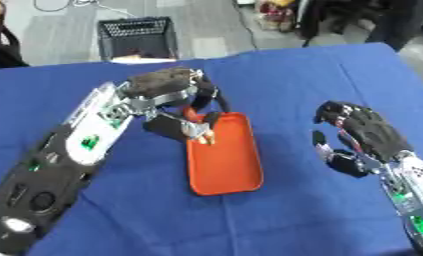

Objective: Pick up objects on the table and place them in the box.

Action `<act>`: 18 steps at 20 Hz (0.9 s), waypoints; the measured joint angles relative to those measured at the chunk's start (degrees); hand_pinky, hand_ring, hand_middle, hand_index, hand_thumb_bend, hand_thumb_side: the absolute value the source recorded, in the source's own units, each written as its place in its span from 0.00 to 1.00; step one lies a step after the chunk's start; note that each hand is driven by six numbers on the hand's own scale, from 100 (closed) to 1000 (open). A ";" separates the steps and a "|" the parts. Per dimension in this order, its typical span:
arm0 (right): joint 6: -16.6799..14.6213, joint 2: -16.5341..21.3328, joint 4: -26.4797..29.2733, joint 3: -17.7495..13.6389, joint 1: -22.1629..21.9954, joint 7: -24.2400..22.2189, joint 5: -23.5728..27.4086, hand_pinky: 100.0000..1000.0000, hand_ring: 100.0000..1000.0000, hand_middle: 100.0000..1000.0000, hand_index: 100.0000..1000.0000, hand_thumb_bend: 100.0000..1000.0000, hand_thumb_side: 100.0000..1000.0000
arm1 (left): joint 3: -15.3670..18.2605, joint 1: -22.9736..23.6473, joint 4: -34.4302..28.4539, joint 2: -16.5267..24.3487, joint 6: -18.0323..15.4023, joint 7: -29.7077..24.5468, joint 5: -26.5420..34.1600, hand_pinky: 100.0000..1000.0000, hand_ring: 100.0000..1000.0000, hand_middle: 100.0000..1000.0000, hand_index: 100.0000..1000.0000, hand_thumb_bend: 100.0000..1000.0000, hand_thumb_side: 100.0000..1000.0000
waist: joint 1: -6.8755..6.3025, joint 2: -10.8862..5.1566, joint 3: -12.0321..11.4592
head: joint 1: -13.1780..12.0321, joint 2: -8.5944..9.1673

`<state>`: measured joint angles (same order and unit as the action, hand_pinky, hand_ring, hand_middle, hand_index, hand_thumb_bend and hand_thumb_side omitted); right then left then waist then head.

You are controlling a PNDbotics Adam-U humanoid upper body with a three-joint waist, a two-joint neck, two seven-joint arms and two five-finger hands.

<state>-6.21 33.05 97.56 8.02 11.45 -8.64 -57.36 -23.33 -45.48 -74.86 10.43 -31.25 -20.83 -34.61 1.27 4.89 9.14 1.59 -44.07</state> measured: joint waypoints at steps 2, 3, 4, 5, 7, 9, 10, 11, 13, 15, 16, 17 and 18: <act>-0.56 -0.30 0.00 0.65 0.44 -0.41 0.21 0.67 0.75 0.70 0.68 0.00 0.12 | 0.01 -0.80 1.45 -0.52 -1.72 1.52 -1.24 0.59 0.64 0.67 0.22 0.00 0.17 | -0.01 0.22 0.43 | -0.37 0.00; -0.84 -0.46 0.00 0.98 0.65 -0.61 0.31 0.67 0.75 0.70 0.68 0.00 0.12 | 0.01 -1.17 2.05 -0.71 -2.63 2.17 -2.04 0.60 0.69 0.72 0.23 0.00 0.17 | -0.01 0.35 0.66 | -0.50 0.00; -1.10 -0.47 0.00 1.25 0.86 -0.79 0.37 0.67 0.75 0.70 0.68 0.00 0.12 | 0.02 -1.41 2.57 -0.90 -3.51 2.80 -2.88 0.62 0.72 0.76 0.22 0.00 0.16 | -0.01 0.48 0.82 | -0.62 0.00; -1.31 -0.47 0.00 1.45 1.01 -0.92 0.38 0.67 0.74 0.70 0.68 0.00 0.12 | 0.02 -1.56 2.98 -1.04 -4.32 3.38 -3.71 0.62 0.74 0.78 0.23 0.00 0.16 | -0.01 0.55 0.91 | -0.79 0.00; -1.49 -0.48 0.00 1.62 1.15 -1.08 0.39 0.67 0.74 0.70 0.68 0.00 0.12 | 0.04 -1.68 3.55 -1.04 -5.56 4.44 -5.17 0.63 0.76 0.79 0.22 0.00 0.16 | -0.02 0.62 1.00 | -0.82 0.00; -1.57 -0.48 0.00 1.66 1.23 -1.17 0.39 0.67 0.74 0.70 0.68 0.00 0.12 | 0.05 -1.68 3.73 -1.04 -6.34 5.21 -6.11 0.64 0.76 0.79 0.19 0.00 0.16 | -0.02 0.62 1.01 | -0.82 0.00; -1.59 -0.48 0.00 1.68 1.23 -1.18 0.39 0.67 0.74 0.70 0.68 0.00 0.12 | 0.05 -1.67 3.73 -1.04 -6.58 5.45 -6.40 0.64 0.76 0.79 0.20 0.00 0.16 | -0.03 0.62 1.01 | -0.82 0.00; -1.59 -0.48 0.00 1.69 1.23 -1.19 0.39 0.67 0.74 0.70 0.68 0.00 0.12 | 0.05 -1.66 3.73 -1.04 -6.75 5.61 -6.52 0.64 0.76 0.79 0.19 0.00 0.17 | -0.03 0.62 1.00 | -0.82 0.00; -1.59 -0.49 0.00 1.69 1.23 -1.19 0.39 0.67 0.74 0.70 0.68 0.00 0.12 | 0.05 -1.45 3.70 -1.04 -6.91 5.77 -6.52 0.64 0.76 0.79 0.19 0.00 0.17 | -0.03 0.62 0.88 | -0.81 0.00; -1.58 -0.50 0.00 1.68 1.23 -1.18 0.39 0.67 0.74 0.70 0.68 0.00 0.12 | 0.05 -1.17 3.61 -1.00 -6.91 5.77 -6.38 0.64 0.76 0.79 0.19 0.00 0.17 | 0.01 0.62 0.67 | -0.81 0.00; -1.57 -0.50 -0.01 1.68 1.23 -1.18 0.39 0.67 0.74 0.70 0.68 0.00 0.12 | 0.05 -1.15 3.45 -0.98 -6.85 5.71 -6.22 0.64 0.76 0.79 0.20 0.00 0.17 | 0.06 0.62 0.64 | -0.81 0.00; -1.56 -0.50 -0.01 1.66 1.22 -1.18 0.39 0.67 0.74 0.70 0.68 0.00 0.12 | 0.05 -1.01 3.08 -0.97 -6.76 5.62 -5.93 0.64 0.76 0.79 0.21 0.00 0.17 | 0.10 0.62 0.51 | -0.80 0.00; -1.55 -0.50 -0.01 1.62 1.22 -1.17 0.39 0.67 0.74 0.70 0.68 0.00 0.12 | 0.04 -0.78 2.65 -0.94 -6.66 5.52 -5.65 0.64 0.76 0.79 0.25 0.00 0.18 | 0.11 0.62 0.34 | -0.80 0.00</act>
<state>-7.76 32.55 97.55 9.64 12.67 -9.81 -56.97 -23.29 -46.26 -72.21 9.48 -37.91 -15.31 -40.26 1.38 5.51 9.48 0.80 -44.07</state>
